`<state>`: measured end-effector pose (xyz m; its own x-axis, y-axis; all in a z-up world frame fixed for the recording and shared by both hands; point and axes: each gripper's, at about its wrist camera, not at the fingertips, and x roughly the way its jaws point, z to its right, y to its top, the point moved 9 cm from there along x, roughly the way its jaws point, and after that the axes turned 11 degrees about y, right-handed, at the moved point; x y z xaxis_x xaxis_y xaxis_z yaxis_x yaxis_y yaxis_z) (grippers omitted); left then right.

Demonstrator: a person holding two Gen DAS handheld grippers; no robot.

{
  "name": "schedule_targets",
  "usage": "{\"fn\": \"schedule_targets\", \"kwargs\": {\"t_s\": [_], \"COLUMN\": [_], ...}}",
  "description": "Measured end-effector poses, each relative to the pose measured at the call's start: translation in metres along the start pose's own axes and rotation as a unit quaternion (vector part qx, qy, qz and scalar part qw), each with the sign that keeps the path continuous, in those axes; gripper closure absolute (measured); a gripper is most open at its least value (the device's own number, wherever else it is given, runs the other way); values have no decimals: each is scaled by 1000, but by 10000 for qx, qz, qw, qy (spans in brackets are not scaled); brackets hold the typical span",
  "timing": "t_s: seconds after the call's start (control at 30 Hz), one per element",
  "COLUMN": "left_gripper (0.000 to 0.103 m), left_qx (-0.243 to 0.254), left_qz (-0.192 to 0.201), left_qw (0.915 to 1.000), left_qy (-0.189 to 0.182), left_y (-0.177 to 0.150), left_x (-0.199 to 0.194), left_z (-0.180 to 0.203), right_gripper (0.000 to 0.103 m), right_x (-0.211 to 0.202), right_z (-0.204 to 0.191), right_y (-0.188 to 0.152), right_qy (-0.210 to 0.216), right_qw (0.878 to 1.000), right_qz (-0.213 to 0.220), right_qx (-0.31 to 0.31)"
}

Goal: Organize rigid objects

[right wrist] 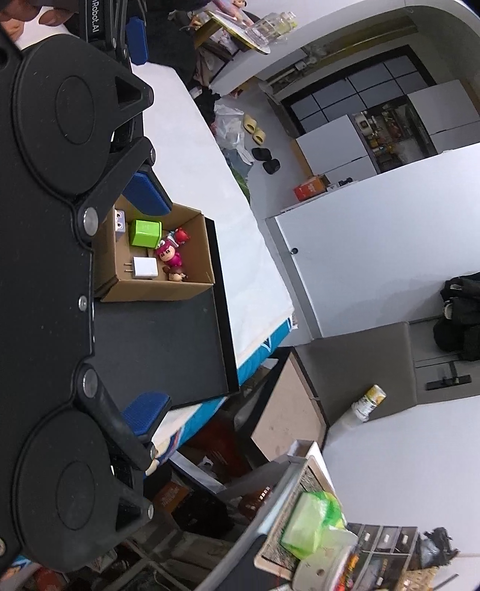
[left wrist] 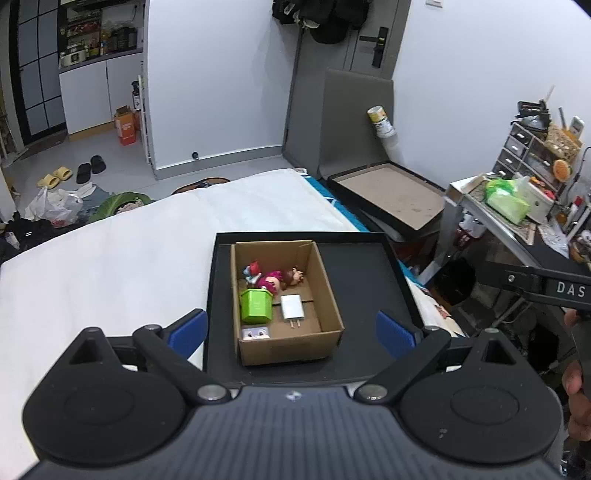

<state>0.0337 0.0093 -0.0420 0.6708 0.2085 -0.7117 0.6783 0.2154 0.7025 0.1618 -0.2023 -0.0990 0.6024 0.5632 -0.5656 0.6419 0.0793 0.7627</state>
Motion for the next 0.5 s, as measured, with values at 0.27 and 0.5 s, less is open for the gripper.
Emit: {"fn": "schedule_targets", "kwargs": {"t_s": [0.27,0.5], "left_gripper": [6,6], "left_qx": [-223,-233], "left_qz": [108,208], "left_qw": [9996,9994], "left_qy": [-130,-116], "left_y": [-4,-11], "left_x": [-29,-46], "left_z": [-4,-4], "right_gripper": [0,0], "right_x": [-27,-49], "right_z": [-9,-18], "right_y": [1,-3], "right_qy": [-157,-111], "right_qw": [9996,9991], "right_qz": [183,339], "right_qx": [-129,-249]}}
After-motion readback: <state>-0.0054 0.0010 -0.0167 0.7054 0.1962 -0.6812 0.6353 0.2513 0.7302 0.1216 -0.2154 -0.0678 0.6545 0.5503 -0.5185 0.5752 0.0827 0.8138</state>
